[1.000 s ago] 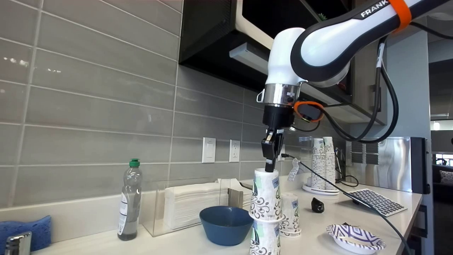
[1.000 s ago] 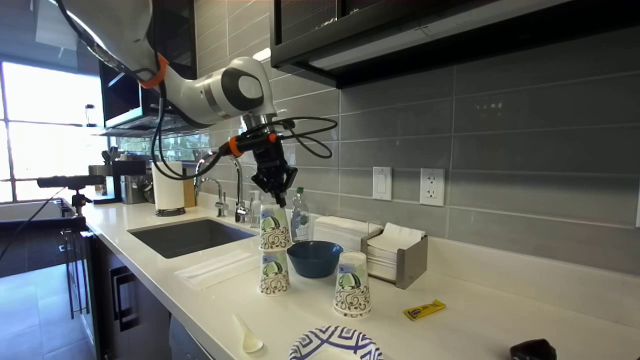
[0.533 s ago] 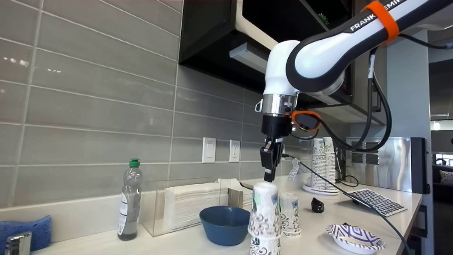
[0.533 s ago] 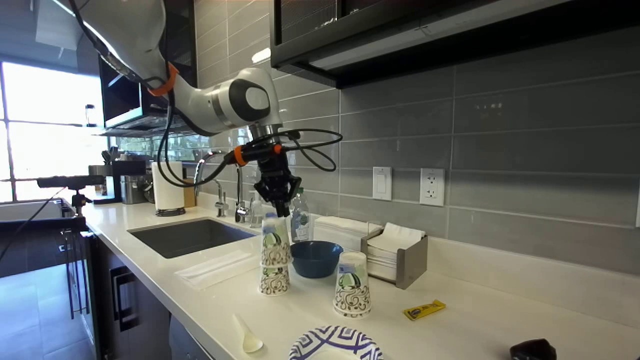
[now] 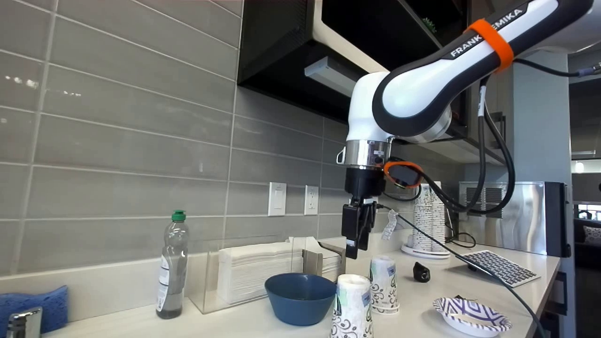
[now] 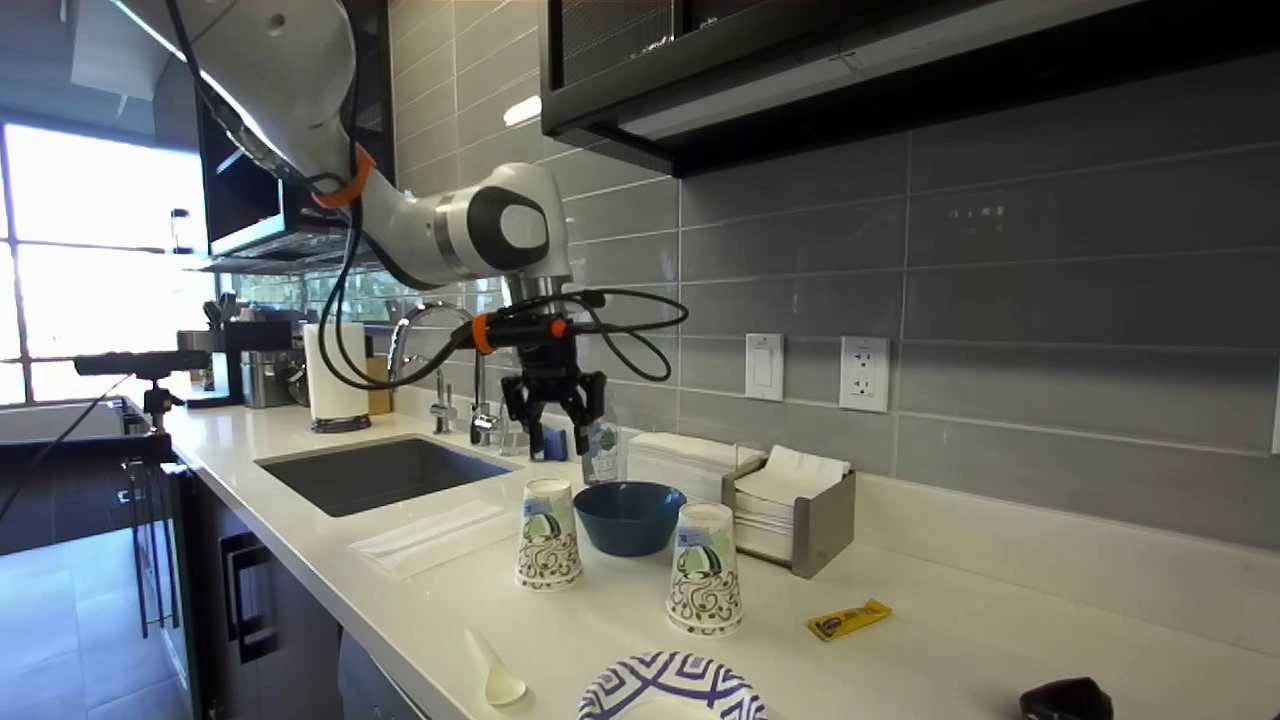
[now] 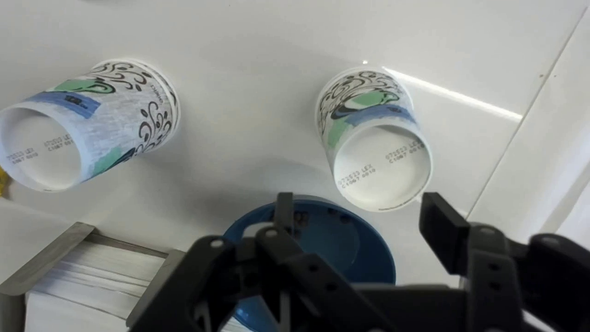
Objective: Put the second right cup on the first right cup, then put the second left cup on the first left cup
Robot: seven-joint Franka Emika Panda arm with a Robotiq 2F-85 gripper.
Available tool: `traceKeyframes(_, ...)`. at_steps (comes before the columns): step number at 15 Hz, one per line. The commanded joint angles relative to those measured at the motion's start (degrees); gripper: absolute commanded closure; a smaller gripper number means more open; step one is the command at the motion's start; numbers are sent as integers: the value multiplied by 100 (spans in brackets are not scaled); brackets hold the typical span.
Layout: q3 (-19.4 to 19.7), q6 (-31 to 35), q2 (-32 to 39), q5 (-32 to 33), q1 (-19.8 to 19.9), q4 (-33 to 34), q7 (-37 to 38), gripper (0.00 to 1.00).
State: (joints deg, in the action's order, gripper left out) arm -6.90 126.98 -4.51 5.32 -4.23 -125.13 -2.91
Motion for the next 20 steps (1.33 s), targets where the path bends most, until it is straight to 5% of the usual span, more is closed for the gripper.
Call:
traceKeyframes(1,85,213,72,-253,-48,-149,-172,1)
traceKeyframes(2,89,255,92,-248,-44,-177,-177,40)
traceKeyframes(4,101,316,157,-217,-30,-216,-153,37)
traceKeyframes(13,197,539,322,-202,14,-325,-148,100)
traceKeyframes(20,292,505,313,-78,75,-340,-40,100)
